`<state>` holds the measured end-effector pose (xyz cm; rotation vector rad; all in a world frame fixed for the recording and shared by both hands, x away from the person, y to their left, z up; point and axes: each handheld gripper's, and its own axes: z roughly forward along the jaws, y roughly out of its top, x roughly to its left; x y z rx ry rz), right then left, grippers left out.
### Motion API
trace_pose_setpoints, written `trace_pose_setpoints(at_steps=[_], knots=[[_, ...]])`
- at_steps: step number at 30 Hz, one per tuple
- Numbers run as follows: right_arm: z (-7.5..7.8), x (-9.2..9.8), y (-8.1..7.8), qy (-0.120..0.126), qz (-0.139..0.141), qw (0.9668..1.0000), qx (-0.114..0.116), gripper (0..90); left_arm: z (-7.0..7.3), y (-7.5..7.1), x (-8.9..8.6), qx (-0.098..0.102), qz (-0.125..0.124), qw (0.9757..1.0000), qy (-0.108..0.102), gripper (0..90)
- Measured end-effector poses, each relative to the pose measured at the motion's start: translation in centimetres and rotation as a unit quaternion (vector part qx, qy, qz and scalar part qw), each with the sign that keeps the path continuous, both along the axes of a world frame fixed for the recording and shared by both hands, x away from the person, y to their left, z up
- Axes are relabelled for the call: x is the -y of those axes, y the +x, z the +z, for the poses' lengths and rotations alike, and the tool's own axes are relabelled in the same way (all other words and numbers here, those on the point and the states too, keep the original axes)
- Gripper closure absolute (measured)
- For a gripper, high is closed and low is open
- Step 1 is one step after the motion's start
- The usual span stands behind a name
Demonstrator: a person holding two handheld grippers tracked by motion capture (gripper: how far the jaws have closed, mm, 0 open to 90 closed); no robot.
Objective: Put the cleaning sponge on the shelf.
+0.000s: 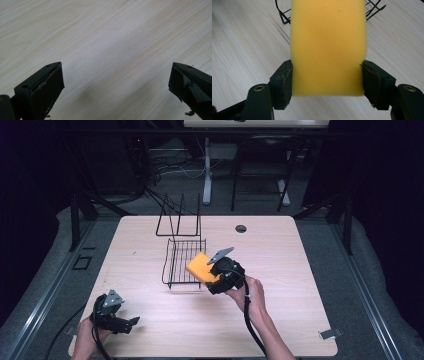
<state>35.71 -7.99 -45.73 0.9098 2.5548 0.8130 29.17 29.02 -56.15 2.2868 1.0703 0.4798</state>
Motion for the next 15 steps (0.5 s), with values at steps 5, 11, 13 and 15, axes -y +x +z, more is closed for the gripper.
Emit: trace_pose_setpoints(at_steps=[5, 11, 13, 15], knots=[[-0.14, -0.37, 0.31, 0.002, 0.002, 1.0, -0.003, 32.6, 0.07, -0.12, 0.09, 0.001, 0.0, 1.0, 0.001, 0.0], [-0.24, -0.65, 0.65, 0.003, 0.001, 1.0, -0.001, 32.6, 0.04, -0.04, 0.04, 0.002, -0.001, 1.0, 0.002, 0.0], [-0.3, -0.79, 0.77, 0.003, 0.003, 1.0, 0.0, 32.6, 0.05, -0.04, 0.02, 0.003, -0.001, 1.0, 0.002, 0.0], [-0.45, -1.04, 0.82, 0.005, 0.004, 1.0, 0.0, 32.6, 0.08, -0.04, 0.04, 0.002, -0.002, 1.0, 0.002, 0.0]])
